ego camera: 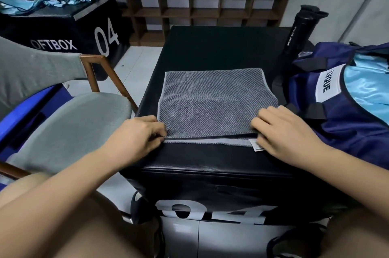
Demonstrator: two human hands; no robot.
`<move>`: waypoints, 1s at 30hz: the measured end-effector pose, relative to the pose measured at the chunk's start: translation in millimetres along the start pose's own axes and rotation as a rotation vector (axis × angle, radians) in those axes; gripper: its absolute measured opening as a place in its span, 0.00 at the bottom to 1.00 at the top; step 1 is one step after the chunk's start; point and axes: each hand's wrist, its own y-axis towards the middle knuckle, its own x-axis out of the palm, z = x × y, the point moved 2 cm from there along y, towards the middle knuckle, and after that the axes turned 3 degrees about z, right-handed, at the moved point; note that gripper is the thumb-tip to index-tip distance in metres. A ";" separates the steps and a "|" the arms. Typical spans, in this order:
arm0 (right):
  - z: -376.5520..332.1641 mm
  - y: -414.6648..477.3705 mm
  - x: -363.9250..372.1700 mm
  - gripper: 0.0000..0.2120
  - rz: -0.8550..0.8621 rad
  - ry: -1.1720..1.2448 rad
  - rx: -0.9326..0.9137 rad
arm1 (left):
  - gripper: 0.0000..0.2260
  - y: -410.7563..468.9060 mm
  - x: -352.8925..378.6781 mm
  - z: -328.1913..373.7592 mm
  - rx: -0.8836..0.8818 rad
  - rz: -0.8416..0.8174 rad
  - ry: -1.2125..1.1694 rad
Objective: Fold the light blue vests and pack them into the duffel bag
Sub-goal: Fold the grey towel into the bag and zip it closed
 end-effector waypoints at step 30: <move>8.0 -39.4 -7.5 0.12 -0.226 -0.033 0.021 | 0.05 15.9 -4.8 24.1 0.314 -0.061 0.459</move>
